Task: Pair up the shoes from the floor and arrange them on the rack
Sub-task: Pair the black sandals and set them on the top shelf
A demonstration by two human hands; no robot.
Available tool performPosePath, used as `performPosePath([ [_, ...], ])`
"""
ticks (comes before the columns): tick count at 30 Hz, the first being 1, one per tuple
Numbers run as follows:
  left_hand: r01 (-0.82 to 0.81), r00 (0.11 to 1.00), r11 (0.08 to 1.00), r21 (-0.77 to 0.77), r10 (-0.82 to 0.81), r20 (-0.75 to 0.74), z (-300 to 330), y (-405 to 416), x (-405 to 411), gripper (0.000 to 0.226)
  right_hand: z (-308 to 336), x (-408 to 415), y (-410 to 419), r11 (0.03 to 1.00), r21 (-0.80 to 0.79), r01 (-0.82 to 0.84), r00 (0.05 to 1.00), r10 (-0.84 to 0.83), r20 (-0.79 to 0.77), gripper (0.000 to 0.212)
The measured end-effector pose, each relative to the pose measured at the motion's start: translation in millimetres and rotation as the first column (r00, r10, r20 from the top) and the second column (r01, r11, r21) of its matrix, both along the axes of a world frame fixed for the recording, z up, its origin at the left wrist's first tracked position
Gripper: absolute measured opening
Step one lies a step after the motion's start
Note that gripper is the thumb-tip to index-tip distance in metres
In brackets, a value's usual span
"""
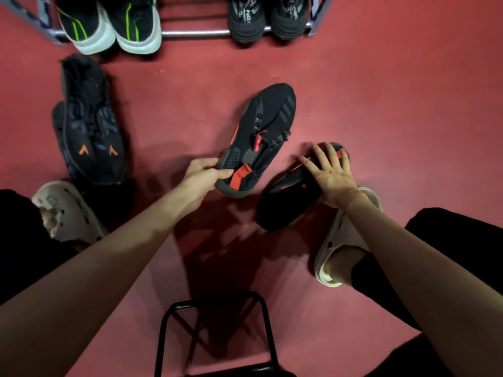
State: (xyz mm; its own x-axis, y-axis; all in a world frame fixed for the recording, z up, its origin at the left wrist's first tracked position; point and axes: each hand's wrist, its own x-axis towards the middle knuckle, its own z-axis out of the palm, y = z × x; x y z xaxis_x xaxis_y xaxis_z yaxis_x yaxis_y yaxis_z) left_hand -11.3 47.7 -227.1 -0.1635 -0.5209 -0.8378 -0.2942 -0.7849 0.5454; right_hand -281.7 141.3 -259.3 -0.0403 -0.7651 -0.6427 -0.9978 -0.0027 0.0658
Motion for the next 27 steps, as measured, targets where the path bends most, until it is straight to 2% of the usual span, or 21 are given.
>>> performPosePath([
  [3, -0.019, 1.000, 1.000, 0.015, 0.019, 0.000, 1, 3, 0, 0.033, -1, 0, -2, 0.998, -0.025, -0.064, 0.996, 0.062, -0.061, 0.090],
  [6, -0.036, 0.999, 0.999, 0.017, 0.036, 0.006, 6, 1, 4, 0.031, -8, -1, -4, 0.971, -0.119, -0.209, 0.975, 0.197, -0.101, 0.076],
  [8, -0.035, 0.999, 0.999, 0.014, 0.035, 0.008, 12, -2, 7, 0.030, -6, -5, -7, 0.961, -0.117, -0.250, 0.963, 0.235, -0.129, 0.082],
  [12, -0.091, 0.995, 0.996, -0.010, 0.091, 0.028, 26, -12, 16, 0.036, 14, -3, -11, 0.994, 0.005, -0.108, 0.991, 0.109, -0.084, 0.105],
  [15, -0.073, 0.997, 0.996, -0.050, 0.073, 0.001, 44, -17, 21, 0.027, 37, 10, -14, 0.989, -0.024, 0.147, 0.989, -0.147, -0.014, 0.104],
  [17, -0.089, 0.996, 0.994, -0.070, 0.090, 0.004, 60, -17, 25, 0.020, 57, 20, -20, 0.936, -0.019, 0.352, 0.935, -0.350, 0.057, 0.096],
  [20, -0.119, 0.993, 0.988, -0.098, 0.119, -0.002, 88, -15, 36, 0.013, 84, 31, -29, 0.813, 0.000, 0.582, 0.804, -0.576, 0.149, 0.089],
  [24, -0.157, 0.988, 0.978, -0.140, 0.153, -0.037, 137, -7, 59, 0.041, 128, 42, -38, 0.664, 0.036, 0.747, 0.625, -0.719, 0.303, 0.087],
  [27, -0.141, 0.988, 0.971, -0.195, 0.125, -0.094, 170, -3, 73, 0.010, 164, 48, -40, 0.524, 0.102, 0.845, 0.446, -0.797, 0.407, 0.086],
])
